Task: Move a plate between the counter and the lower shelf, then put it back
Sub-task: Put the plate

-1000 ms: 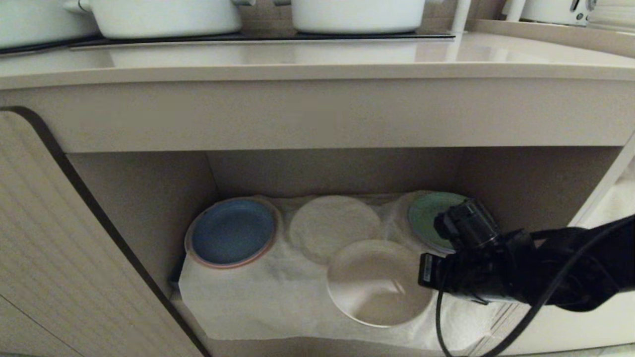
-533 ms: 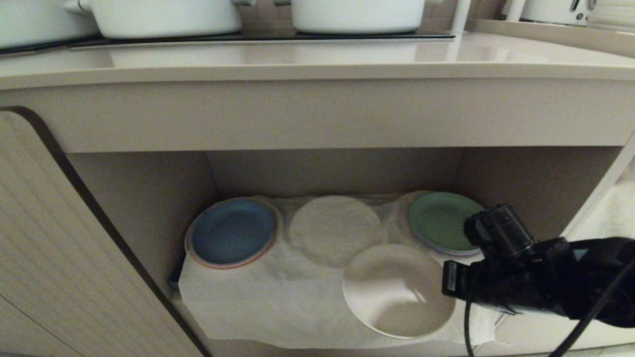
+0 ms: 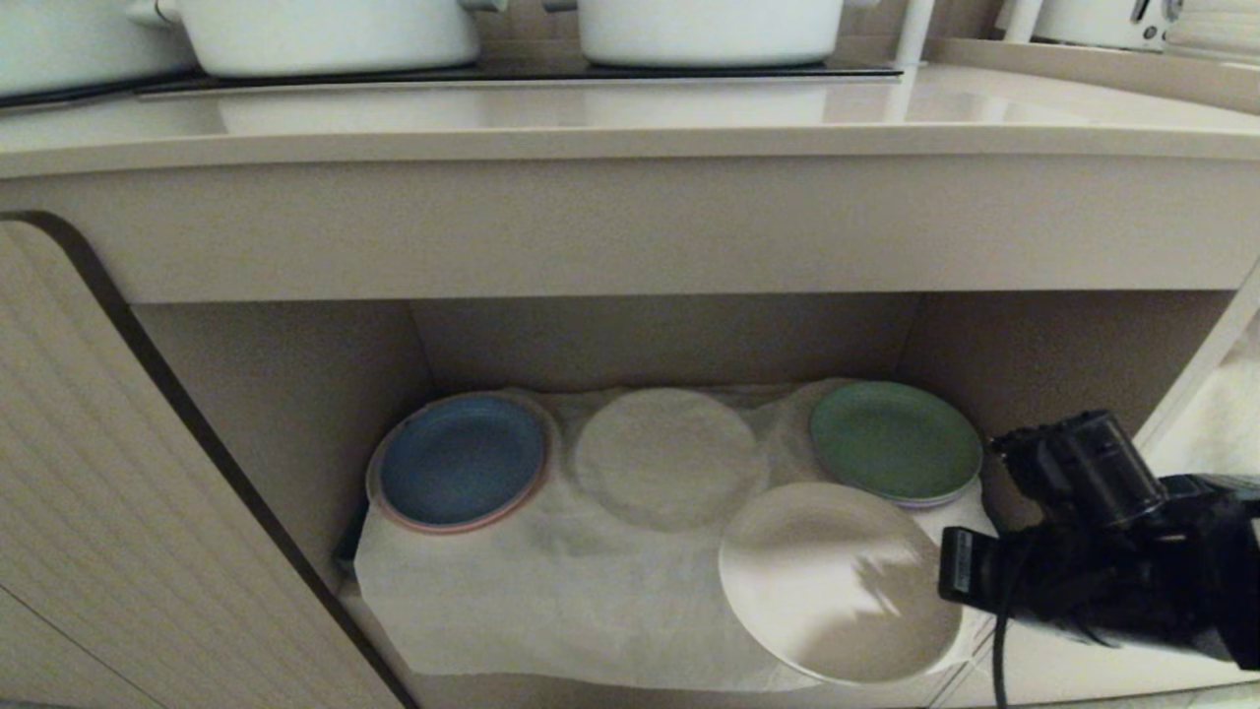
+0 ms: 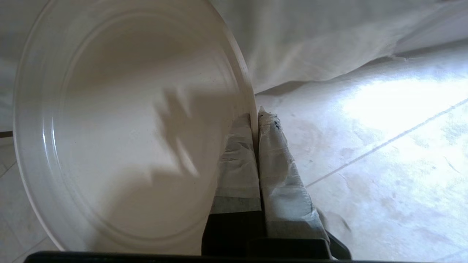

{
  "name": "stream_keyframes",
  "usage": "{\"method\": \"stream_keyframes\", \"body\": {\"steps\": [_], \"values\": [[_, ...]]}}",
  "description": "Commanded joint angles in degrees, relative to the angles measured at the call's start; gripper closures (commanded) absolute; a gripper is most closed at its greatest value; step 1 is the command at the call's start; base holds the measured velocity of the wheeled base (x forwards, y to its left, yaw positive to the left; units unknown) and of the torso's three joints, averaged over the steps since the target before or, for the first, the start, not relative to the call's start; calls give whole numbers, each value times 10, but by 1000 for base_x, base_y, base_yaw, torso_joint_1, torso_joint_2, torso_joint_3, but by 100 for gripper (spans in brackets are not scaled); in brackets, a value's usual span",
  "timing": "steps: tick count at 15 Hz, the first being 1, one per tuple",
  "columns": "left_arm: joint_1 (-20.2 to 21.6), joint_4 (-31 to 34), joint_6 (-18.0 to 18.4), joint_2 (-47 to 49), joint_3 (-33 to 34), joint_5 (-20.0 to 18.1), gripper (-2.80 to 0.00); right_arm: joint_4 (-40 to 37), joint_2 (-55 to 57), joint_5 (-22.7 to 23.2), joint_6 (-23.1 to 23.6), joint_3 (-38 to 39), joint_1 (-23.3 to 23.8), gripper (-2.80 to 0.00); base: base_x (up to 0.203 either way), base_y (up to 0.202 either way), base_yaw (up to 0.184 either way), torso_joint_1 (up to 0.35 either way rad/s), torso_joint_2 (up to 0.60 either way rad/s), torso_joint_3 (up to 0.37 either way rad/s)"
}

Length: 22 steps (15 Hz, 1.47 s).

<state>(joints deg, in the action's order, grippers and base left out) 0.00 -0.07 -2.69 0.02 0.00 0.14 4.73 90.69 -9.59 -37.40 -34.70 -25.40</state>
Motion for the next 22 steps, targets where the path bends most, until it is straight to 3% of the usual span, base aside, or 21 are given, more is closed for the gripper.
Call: {"method": "stream_keyframes", "body": {"steps": [1,12,22], "values": [[0,0,0,0,0,0,0,0,-39,-1,-1,27,10,0,0,0,0,0,0,0],[0,0,0,0,0,0,0,-11,-195,-1,2,134,15,0,0,0,0,0,0,0],[0,0,0,0,0,0,0,-106,-314,2,7,198,16,0,0,0,0,0,0,0]]}}
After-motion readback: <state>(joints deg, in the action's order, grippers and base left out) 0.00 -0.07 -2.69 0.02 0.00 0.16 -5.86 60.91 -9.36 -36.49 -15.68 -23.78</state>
